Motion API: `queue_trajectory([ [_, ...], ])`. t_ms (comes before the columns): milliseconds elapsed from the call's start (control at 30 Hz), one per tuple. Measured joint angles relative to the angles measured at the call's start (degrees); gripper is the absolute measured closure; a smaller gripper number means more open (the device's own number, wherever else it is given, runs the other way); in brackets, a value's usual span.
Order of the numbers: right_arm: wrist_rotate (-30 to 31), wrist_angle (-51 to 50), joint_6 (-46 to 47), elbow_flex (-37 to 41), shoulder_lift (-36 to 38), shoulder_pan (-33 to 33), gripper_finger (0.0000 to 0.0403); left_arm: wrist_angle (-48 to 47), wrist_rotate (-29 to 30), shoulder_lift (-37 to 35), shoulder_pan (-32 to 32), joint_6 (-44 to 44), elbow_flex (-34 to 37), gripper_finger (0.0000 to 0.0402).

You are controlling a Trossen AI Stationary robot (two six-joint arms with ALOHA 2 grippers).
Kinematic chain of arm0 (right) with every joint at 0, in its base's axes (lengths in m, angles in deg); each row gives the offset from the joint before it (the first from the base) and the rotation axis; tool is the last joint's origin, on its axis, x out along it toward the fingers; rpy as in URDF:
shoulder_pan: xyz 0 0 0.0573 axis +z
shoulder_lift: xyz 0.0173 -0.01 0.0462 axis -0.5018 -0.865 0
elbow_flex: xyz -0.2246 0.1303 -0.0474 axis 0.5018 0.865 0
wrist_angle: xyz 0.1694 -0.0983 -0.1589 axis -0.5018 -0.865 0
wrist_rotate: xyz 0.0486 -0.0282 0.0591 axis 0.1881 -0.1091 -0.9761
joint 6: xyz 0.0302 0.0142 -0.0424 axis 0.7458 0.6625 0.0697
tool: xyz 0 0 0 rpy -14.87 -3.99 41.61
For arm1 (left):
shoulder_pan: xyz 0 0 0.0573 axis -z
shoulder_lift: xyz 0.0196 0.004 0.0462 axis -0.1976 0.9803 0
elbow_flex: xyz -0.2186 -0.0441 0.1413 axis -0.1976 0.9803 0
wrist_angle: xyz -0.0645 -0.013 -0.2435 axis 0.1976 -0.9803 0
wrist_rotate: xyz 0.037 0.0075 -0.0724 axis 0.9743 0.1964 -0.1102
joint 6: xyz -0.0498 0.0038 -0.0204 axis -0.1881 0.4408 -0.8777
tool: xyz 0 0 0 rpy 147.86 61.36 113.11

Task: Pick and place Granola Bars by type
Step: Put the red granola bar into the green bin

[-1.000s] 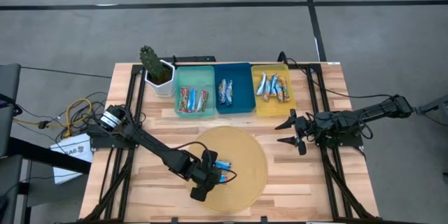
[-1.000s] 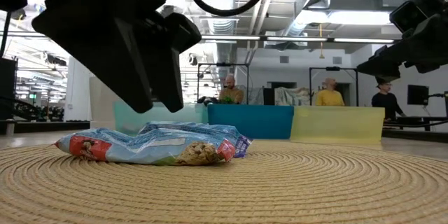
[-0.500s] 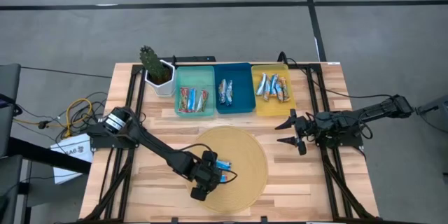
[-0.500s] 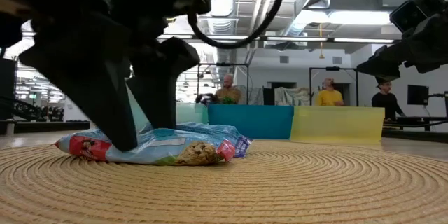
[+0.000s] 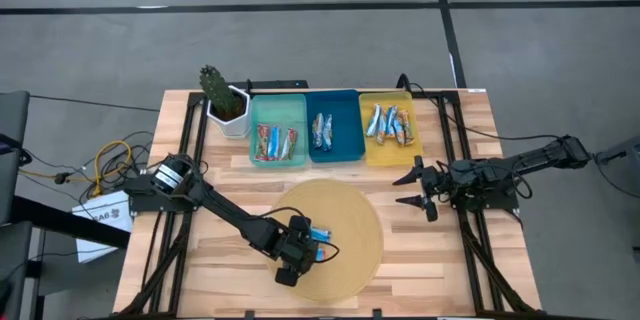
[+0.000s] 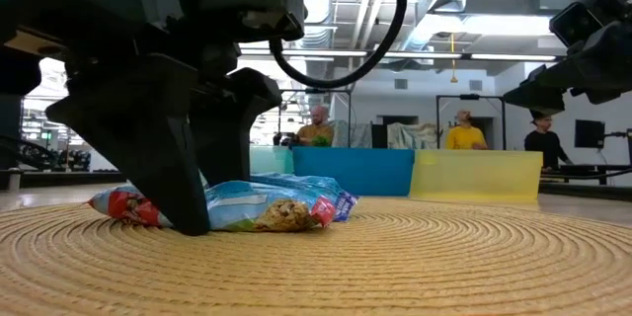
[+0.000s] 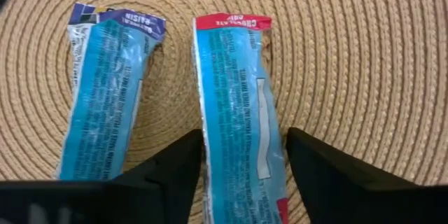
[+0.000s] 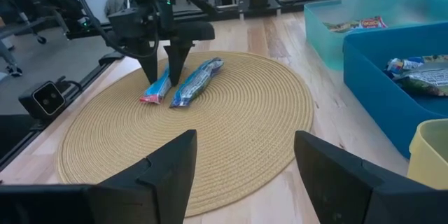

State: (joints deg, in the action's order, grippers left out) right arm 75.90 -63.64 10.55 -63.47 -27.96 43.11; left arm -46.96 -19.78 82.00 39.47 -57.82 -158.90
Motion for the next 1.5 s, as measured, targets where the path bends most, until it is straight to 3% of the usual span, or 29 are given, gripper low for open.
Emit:
queue_trajectory([
  [400,-0.02,0.0,0.0,-0.02,0.0,-0.02,0.0168,-0.12,-0.33,0.02,0.0,-0.02,0.04,0.0332],
  [567,-0.02,0.0,-0.01,-0.01,0.0,0.0,0.0168,-0.14,-0.28,0.02,-0.01,-0.02,0.04,0.0359],
  [800,-0.01,0.0,-0.01,-0.01,0.0,0.0,0.0168,3.22,-0.15,0.02,0.43,0.57,0.2,0.0368],
  [1133,-0.02,-0.01,-0.01,-0.01,0.0,-0.01,0.0168,23.8,2.12,0.04,0.87,10.51,0.26,0.0366],
  [1500,0.0,-0.01,0.0,-0.01,0.0,-0.01,0.0168,51.65,10.69,0.04,0.62,26.33,0.21,0.0366],
])
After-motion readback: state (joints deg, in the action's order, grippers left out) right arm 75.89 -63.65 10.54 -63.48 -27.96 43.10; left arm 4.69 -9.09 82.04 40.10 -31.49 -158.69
